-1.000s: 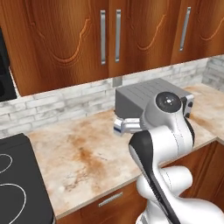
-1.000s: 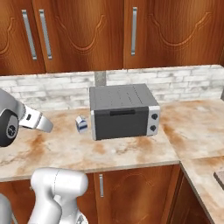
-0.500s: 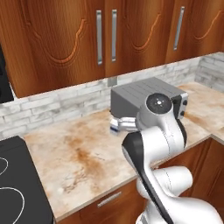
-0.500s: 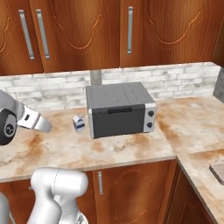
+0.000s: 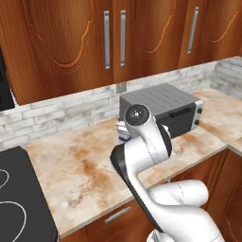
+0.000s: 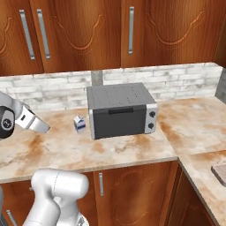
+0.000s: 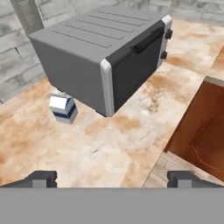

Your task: Move the drinks to the dining counter.

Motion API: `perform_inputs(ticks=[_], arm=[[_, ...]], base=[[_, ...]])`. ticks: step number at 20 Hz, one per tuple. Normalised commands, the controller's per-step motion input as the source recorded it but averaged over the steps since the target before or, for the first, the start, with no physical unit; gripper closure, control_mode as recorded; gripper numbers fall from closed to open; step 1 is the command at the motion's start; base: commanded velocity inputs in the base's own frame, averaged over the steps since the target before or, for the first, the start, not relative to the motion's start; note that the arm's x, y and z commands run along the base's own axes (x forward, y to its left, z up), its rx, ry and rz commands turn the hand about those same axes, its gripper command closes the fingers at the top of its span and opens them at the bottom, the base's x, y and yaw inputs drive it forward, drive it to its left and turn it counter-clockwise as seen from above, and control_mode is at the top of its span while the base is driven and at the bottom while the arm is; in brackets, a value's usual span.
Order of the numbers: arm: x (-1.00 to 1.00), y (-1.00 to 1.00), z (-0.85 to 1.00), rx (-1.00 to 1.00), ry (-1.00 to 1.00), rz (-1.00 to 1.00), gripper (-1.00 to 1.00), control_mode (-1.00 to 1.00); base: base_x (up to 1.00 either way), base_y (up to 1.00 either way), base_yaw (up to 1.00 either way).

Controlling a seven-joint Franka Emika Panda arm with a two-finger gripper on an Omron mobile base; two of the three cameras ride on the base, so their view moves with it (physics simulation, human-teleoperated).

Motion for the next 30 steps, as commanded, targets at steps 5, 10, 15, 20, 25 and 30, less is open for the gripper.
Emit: perform_inputs(ticks=[5,10,15,20,25,30], arm=[[0.18,-0.01,-0.03,0.0,-0.09,0.0,-1.0,-1.0],[0.2,0.0,-0.14,0.0,-0.2,0.0,-1.0,-1.0],[0.24,0.0,-0.21,0.0,-0.15,0.0,-1.0,-1.0],[0.39,0.0,-0.11,0.0,-0.05,0.0,-1.0,-1.0],[0.37,0.04,-0.09,0.0,-0.02,0.0,-1.0,-1.0],[0.44,0.25,-0.22,0.0,0.0,0.0,-1.0,-1.0]], base=[[0.0,0.0,0.0],[0.0,0.0,0.0],[0.0,0.0,0.0],[0.0,0.0,0.0],[0.0,0.0,0.0],[0.0,0.0,0.0]])
